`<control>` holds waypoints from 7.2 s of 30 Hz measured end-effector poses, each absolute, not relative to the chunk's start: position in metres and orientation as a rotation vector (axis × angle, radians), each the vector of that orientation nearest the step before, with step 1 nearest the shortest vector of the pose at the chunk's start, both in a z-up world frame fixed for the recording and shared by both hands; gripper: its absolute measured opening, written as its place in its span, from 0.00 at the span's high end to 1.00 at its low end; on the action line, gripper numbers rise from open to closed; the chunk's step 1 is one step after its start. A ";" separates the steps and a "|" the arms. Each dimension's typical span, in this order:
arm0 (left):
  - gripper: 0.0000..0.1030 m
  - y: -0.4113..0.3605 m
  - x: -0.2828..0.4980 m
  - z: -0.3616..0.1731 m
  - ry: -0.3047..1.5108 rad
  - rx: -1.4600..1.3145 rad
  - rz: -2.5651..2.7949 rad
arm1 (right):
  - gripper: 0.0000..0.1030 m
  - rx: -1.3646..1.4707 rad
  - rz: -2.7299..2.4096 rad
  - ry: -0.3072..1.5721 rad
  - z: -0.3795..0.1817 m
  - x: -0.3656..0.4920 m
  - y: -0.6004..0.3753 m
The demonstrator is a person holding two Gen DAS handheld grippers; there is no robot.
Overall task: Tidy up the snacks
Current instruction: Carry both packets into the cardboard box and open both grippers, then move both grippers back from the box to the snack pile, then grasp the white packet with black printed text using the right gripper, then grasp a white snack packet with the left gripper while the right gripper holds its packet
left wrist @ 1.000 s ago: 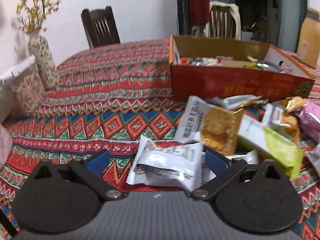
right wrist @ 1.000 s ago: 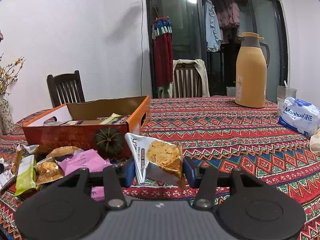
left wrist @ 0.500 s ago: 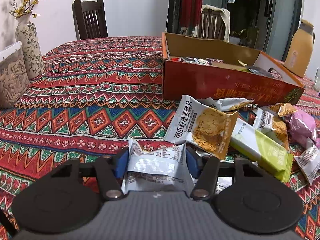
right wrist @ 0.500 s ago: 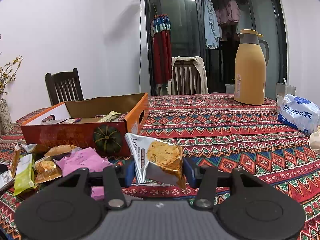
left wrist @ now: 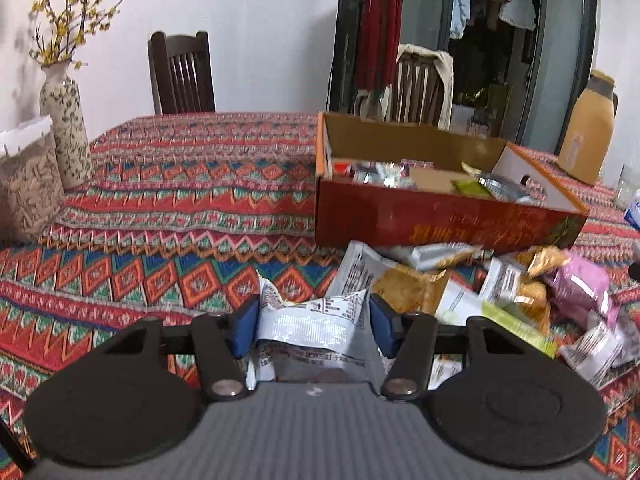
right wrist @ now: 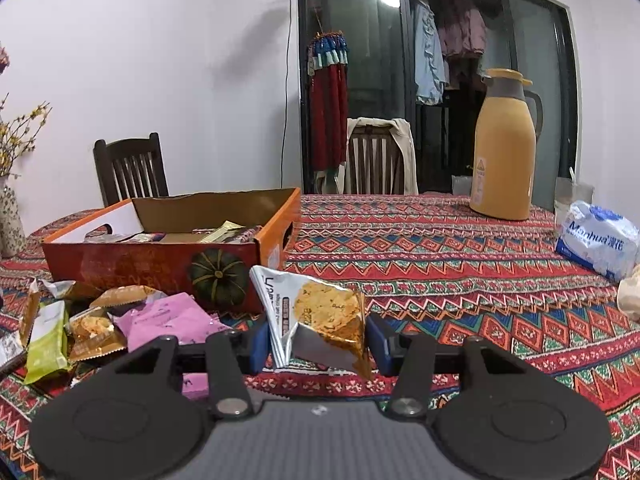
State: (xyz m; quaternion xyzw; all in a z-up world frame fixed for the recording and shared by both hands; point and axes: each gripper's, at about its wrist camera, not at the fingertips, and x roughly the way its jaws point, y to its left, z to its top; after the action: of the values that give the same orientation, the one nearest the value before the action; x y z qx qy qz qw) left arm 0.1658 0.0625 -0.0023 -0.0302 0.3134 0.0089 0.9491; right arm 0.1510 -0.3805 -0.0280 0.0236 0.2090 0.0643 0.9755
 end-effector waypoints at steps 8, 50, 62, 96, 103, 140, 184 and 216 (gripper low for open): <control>0.44 0.043 0.183 0.033 0.533 -0.057 -0.017 | 0.52 0.062 0.183 0.356 0.001 0.155 -0.362; 0.00 0.007 0.300 0.039 0.431 -0.171 0.081 | 0.00 0.088 0.228 0.377 0.031 0.278 -0.264; 0.00 0.004 0.291 0.049 0.419 -0.163 0.072 | 0.00 0.101 0.205 0.358 0.034 0.274 -0.269; 0.00 0.029 0.144 0.006 0.514 -0.080 -0.008 | 0.00 0.062 0.207 0.397 0.019 0.108 -0.284; 0.00 0.032 0.141 -0.021 0.532 -0.036 0.012 | 0.00 0.065 0.187 0.440 -0.005 0.090 -0.292; 0.00 0.038 0.142 -0.027 0.543 -0.089 -0.007 | 0.26 0.013 0.065 0.680 -0.043 0.133 -0.315; 0.00 0.008 0.140 -0.017 0.623 0.078 -0.070 | 0.52 0.130 0.127 0.480 -0.026 0.074 -0.327; 0.51 0.004 0.133 -0.019 0.641 0.052 -0.108 | 0.52 0.115 0.265 0.440 -0.019 0.072 -0.306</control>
State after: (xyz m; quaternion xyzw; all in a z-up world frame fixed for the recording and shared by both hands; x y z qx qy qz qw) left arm 0.1331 0.0037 -0.0193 0.0253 0.3148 -0.0531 0.9473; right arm 0.0722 -0.3057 -0.0188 0.0567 0.2172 0.1310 0.9656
